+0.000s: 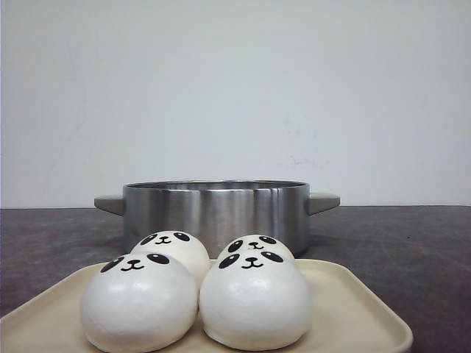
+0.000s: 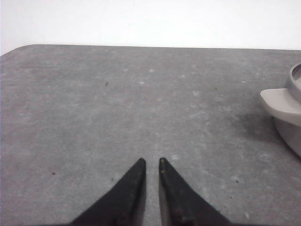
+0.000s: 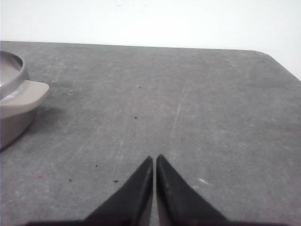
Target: Steam buns
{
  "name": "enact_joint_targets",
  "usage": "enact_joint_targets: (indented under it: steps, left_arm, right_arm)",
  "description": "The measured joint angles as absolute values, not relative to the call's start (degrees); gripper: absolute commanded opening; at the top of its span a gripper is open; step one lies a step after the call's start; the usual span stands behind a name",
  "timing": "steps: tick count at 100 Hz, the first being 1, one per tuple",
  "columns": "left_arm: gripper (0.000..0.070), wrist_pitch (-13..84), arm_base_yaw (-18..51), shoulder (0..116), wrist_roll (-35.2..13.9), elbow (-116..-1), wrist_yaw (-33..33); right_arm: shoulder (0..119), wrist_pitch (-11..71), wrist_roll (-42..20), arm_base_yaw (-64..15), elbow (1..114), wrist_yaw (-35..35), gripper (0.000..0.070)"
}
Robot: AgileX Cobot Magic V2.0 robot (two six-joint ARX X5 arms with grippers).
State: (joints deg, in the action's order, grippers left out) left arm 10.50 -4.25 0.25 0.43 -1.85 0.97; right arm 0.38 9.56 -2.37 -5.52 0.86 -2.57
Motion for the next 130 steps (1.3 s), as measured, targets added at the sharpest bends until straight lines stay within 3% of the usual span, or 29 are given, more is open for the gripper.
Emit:
enact_joint_targets:
  steps: [101,117,130]
  left_arm:
    - [0.0000,10.50,-4.25,0.25,0.43,-1.85,0.99]
    - [0.0000,10.50,-4.25,0.25,-0.08,-1.85,1.17]
    - [0.0000,10.50,-4.25,0.25,-5.72,-1.89,1.52]
  right_arm:
    - [0.38,9.43,-2.55,-5.52,0.86,-2.52,0.0006]
    - [0.38,4.51,-7.55,-5.52,0.82,-0.36,0.0006]
    - [0.38,-2.70,-14.41,-5.52,0.82,4.54,0.0006]
